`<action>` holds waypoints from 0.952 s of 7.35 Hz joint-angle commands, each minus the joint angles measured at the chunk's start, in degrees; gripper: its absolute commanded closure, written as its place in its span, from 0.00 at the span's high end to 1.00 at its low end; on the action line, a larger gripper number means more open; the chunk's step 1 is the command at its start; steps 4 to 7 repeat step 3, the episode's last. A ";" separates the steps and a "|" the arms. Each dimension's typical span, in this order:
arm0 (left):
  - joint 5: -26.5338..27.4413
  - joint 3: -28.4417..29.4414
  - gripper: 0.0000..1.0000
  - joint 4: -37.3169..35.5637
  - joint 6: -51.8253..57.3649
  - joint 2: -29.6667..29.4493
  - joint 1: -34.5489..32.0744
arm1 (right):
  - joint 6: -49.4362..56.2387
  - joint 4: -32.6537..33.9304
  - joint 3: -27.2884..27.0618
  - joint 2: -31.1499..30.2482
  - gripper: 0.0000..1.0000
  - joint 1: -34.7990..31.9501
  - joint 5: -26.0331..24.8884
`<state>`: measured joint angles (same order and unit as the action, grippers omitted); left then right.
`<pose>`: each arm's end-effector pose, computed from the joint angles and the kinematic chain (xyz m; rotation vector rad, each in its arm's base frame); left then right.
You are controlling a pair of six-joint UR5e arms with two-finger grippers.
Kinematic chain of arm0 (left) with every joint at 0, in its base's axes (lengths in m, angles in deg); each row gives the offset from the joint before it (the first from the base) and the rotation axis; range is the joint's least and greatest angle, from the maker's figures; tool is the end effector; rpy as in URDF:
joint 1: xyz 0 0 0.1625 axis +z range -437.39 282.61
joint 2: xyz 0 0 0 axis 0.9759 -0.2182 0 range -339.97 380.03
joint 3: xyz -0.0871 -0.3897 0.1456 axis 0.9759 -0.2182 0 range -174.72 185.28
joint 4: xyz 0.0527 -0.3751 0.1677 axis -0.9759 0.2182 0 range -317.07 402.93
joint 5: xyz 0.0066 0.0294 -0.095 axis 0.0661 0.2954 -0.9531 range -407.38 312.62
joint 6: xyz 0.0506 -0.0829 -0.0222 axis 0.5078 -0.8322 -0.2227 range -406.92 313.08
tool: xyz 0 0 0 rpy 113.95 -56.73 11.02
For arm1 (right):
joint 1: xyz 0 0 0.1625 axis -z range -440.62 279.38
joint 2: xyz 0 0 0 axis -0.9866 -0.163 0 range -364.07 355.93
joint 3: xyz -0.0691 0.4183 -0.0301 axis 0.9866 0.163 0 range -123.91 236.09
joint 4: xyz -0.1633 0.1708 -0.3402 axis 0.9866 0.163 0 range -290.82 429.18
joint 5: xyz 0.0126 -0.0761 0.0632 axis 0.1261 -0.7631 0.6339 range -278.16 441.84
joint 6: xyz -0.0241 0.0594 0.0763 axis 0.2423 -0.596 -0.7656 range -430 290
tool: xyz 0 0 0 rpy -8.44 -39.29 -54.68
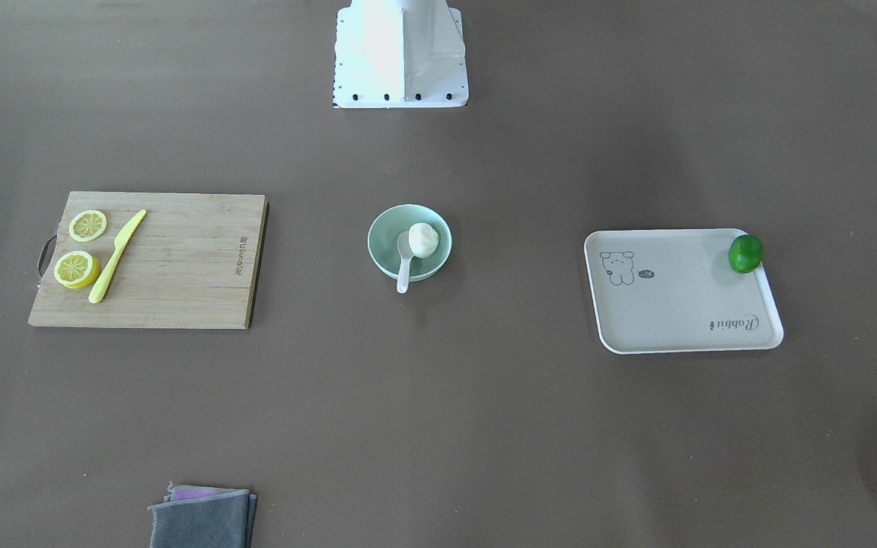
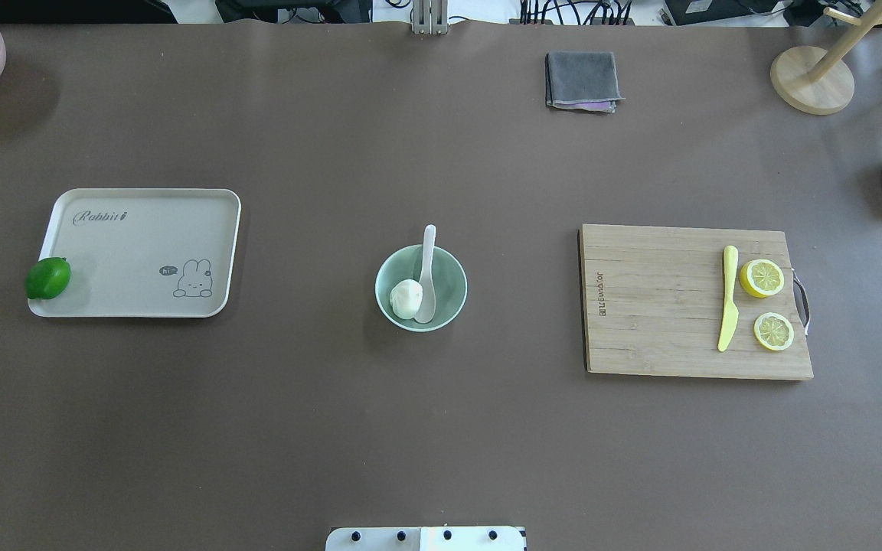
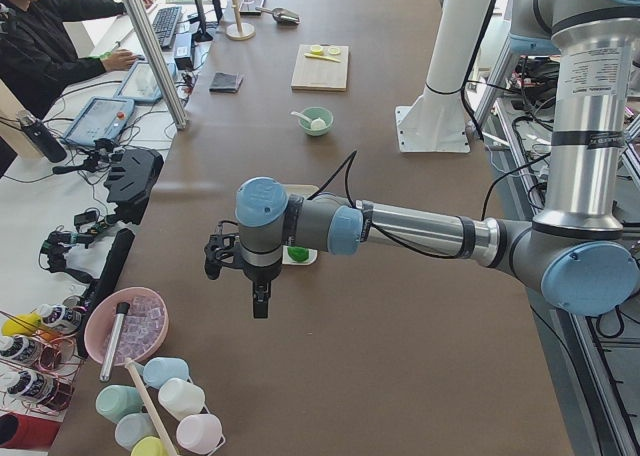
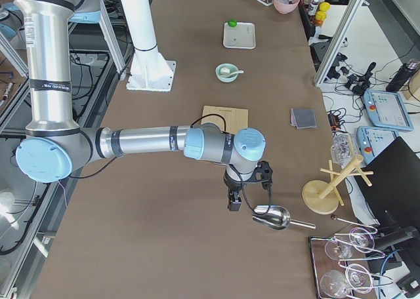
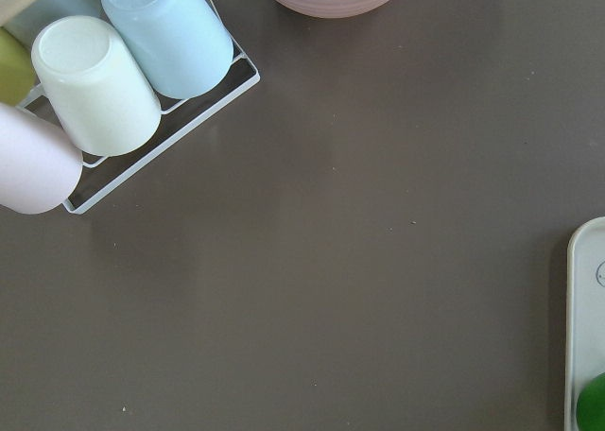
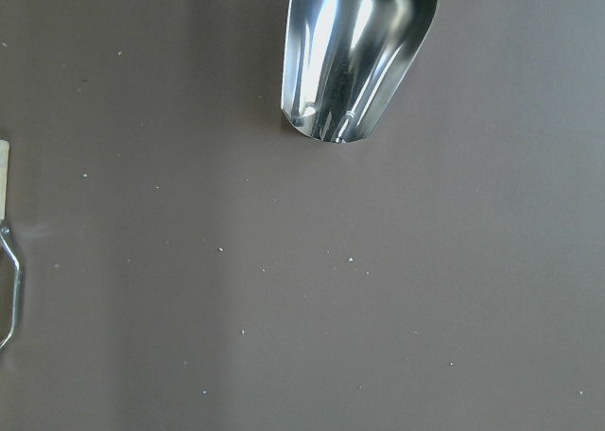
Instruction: Put spoon and bun in bowl
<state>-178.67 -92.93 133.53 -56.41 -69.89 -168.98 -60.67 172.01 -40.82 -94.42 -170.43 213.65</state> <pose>-0.0813 -0.4955 0.5909 0.0958 0.7281 -0.1298 0.0653 -0.4782 0.6275 -0.0461 -0.7354 -0.1187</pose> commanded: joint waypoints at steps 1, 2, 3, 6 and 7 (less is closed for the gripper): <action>0.16 0.74 0.98 0.19 0.00 0.27 0.01 | -0.01 0.00 -0.12 0.09 1.00 -0.02 0.03; 0.24 0.57 0.98 0.27 0.00 0.36 -0.08 | -0.36 0.00 -0.21 0.09 1.00 0.07 0.03; 0.33 0.74 0.98 0.28 0.00 0.36 0.01 | -0.97 0.00 -0.30 0.09 1.00 -0.02 0.03; 0.33 0.74 0.98 0.28 0.00 0.36 0.01 | -0.97 0.00 -0.30 0.09 1.00 -0.02 0.03; 0.33 0.74 0.98 0.28 0.00 0.36 0.01 | -0.97 0.00 -0.30 0.09 1.00 -0.02 0.03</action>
